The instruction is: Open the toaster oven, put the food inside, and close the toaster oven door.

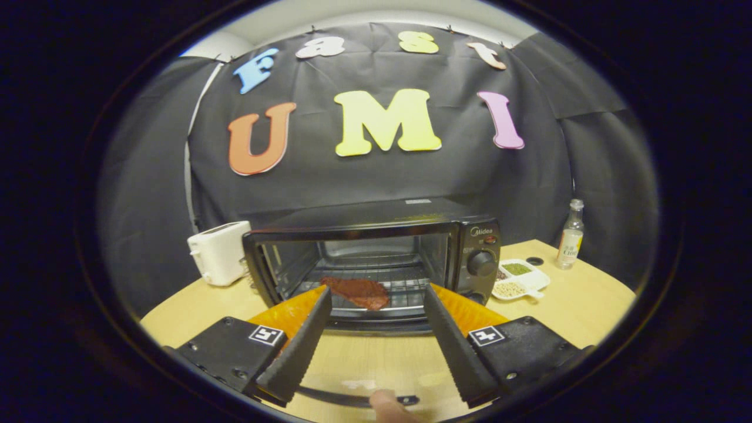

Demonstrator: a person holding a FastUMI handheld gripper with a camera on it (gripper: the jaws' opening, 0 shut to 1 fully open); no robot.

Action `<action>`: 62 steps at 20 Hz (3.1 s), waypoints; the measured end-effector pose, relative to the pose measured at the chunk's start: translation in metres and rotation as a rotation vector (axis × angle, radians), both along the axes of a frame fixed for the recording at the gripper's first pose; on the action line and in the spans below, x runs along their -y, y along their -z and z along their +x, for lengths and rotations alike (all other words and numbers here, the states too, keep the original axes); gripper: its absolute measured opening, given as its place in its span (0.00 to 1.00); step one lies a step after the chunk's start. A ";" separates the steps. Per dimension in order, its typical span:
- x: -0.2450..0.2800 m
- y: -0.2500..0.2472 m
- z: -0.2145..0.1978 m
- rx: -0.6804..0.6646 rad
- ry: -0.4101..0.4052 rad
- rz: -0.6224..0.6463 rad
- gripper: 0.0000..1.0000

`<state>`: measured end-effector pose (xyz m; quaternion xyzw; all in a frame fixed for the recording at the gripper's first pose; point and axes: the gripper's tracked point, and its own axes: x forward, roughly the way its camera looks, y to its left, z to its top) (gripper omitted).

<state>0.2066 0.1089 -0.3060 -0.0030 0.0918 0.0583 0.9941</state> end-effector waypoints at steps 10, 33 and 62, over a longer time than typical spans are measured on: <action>-0.014 0.087 -0.082 -0.208 0.010 -0.061 1.00; -0.019 0.111 -0.065 -0.181 0.110 -0.112 1.00; -0.044 -0.071 0.017 0.040 0.102 -0.186 1.00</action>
